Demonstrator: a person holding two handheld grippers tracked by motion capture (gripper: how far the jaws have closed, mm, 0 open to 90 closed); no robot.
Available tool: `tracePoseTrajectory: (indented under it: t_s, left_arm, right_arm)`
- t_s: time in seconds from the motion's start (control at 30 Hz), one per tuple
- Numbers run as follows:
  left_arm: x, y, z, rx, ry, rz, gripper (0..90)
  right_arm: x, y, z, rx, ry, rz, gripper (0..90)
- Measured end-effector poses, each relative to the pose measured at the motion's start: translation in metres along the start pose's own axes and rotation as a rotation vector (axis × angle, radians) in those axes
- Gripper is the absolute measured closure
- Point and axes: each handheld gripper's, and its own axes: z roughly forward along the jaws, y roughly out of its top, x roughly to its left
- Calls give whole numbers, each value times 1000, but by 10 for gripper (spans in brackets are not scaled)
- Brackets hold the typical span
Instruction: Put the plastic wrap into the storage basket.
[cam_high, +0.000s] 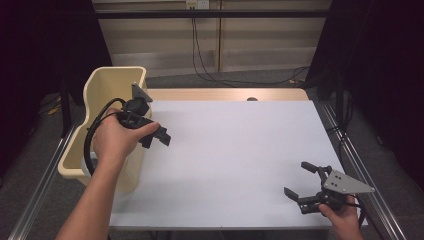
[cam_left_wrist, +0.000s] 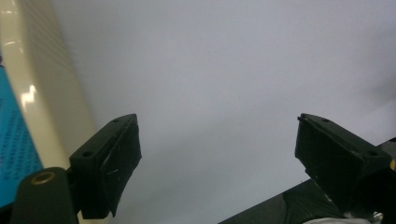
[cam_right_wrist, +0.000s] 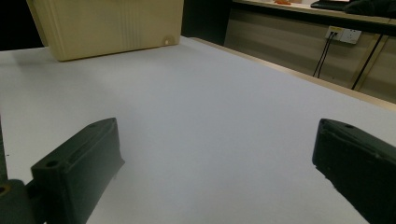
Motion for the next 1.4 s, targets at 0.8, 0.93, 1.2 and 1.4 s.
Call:
tracePoseTrajectory:
  t_s: [0.8, 0.93, 1.2, 1.4]
  left_arm:
    - [-21, -10, 44, 19, -7, 83, 112]
    - [-23, -12, 51, 20, -18, 95, 110]
    - [-23, -17, 68, 33, -18, 109, 106]
    - [-22, -22, 82, 26, -27, 121, 99]
  right_arm:
    - [1, 0, 1, 5, 6, -7, 8]
    - [2, 0, 1, 4, 7, -7, 8]
    - [2, 0, 1, 5, 5, -6, 8]
    - [2, 0, 2, 5, 9, -4, 8]
